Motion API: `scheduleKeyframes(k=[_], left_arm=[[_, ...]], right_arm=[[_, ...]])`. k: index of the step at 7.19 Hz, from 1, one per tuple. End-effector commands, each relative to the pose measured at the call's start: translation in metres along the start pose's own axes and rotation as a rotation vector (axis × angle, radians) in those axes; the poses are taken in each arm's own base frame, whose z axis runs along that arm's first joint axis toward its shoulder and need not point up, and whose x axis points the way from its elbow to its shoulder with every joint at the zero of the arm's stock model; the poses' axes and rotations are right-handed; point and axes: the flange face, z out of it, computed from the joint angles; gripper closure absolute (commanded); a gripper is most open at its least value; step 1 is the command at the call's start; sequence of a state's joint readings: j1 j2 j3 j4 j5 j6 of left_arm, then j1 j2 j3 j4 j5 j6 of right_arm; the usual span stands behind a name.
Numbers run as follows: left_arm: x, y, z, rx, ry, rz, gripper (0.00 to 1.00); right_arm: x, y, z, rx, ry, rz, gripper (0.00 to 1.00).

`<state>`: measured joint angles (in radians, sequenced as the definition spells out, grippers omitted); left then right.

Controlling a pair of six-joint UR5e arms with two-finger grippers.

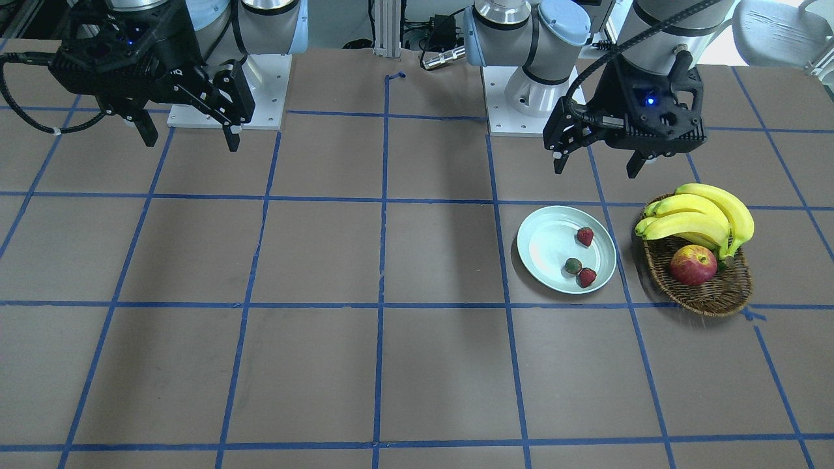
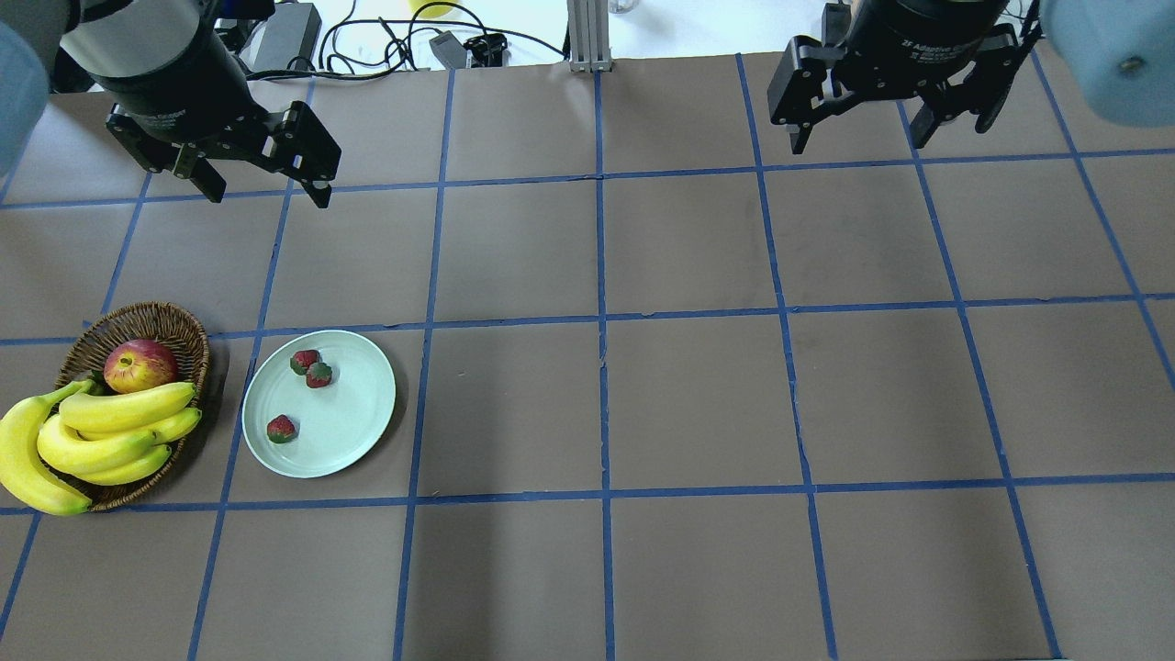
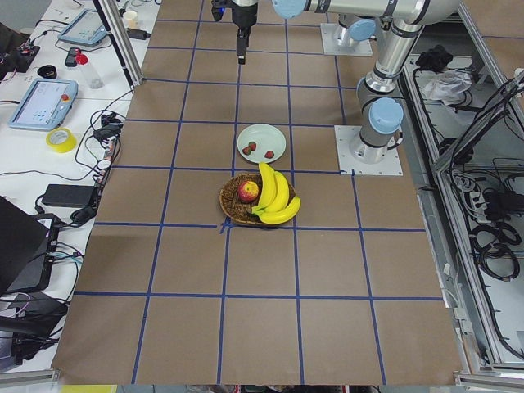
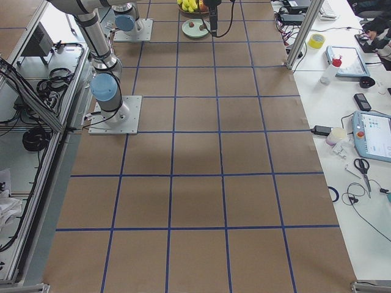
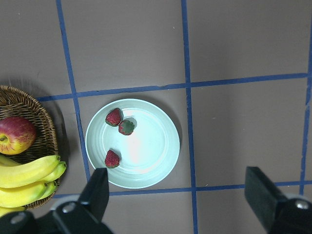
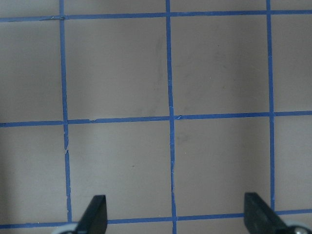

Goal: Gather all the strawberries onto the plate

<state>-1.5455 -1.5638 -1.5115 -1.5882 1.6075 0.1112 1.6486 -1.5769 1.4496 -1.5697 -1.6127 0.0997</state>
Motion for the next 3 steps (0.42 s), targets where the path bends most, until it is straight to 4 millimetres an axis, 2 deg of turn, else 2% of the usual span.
scheduleKeyframes(k=[1, 3], left_arm=[[0.0036, 0.0025, 0.0009, -0.004, -0.001, 0.006, 0.00], [0.0037, 0.0048, 0.0018, -0.007, -0.002, 0.006, 0.00]], right_arm=[[-0.0001, 0.0001, 0.0000, 0.000, 0.001, 0.000, 0.00], [-0.0003, 0.0001, 0.0000, 0.000, -0.001, 0.000, 0.00]])
